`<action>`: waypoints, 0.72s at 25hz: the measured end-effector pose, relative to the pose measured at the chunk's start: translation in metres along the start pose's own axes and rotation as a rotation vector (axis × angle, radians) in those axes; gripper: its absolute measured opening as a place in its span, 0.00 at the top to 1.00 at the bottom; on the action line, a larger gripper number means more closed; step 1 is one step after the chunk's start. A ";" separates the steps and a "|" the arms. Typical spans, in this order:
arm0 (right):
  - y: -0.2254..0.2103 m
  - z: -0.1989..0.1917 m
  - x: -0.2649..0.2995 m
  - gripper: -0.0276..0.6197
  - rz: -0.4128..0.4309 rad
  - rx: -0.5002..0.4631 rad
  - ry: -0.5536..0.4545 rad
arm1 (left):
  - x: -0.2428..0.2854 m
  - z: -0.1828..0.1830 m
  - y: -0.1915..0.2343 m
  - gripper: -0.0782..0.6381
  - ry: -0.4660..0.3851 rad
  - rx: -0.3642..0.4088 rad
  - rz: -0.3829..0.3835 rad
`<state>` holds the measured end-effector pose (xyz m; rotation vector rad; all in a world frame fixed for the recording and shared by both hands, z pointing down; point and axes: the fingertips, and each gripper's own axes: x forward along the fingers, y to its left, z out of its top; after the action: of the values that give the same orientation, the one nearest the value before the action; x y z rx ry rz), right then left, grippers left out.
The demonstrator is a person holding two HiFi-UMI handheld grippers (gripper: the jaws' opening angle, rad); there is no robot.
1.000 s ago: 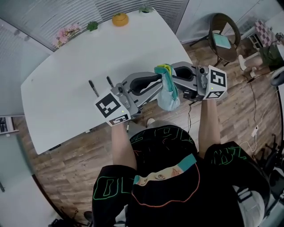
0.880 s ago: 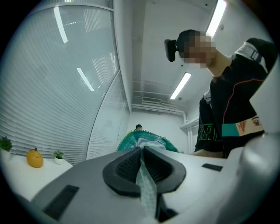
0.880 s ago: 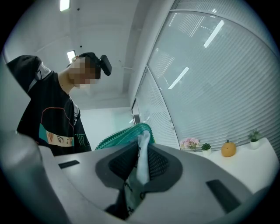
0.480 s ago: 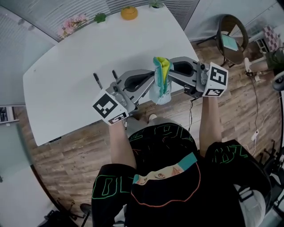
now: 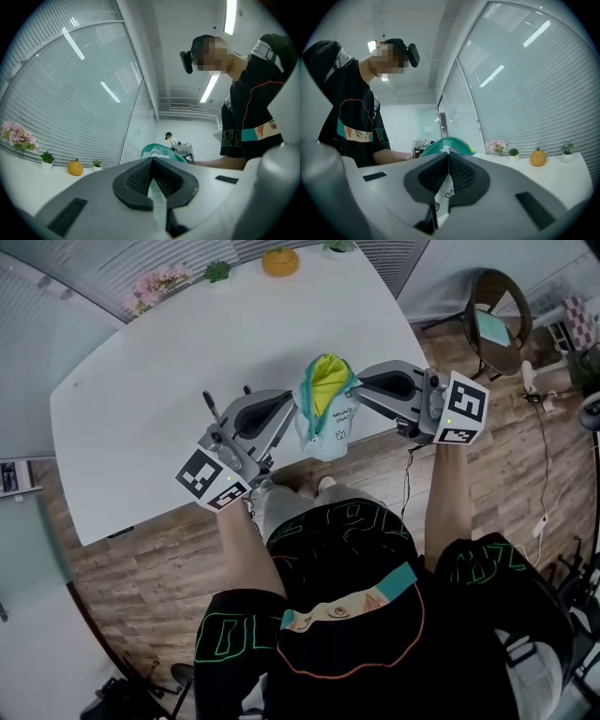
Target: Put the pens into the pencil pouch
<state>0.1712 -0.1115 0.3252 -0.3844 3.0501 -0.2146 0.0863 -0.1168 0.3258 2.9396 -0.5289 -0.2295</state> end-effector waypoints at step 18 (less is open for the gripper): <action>-0.010 -0.045 0.101 0.92 0.045 0.127 0.164 | -0.127 0.032 0.044 0.89 0.010 0.081 0.289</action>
<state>0.0720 -0.1406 0.3673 -0.3041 3.1778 -0.4572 -0.0519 -0.1161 0.3179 2.8894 -0.9708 -0.1623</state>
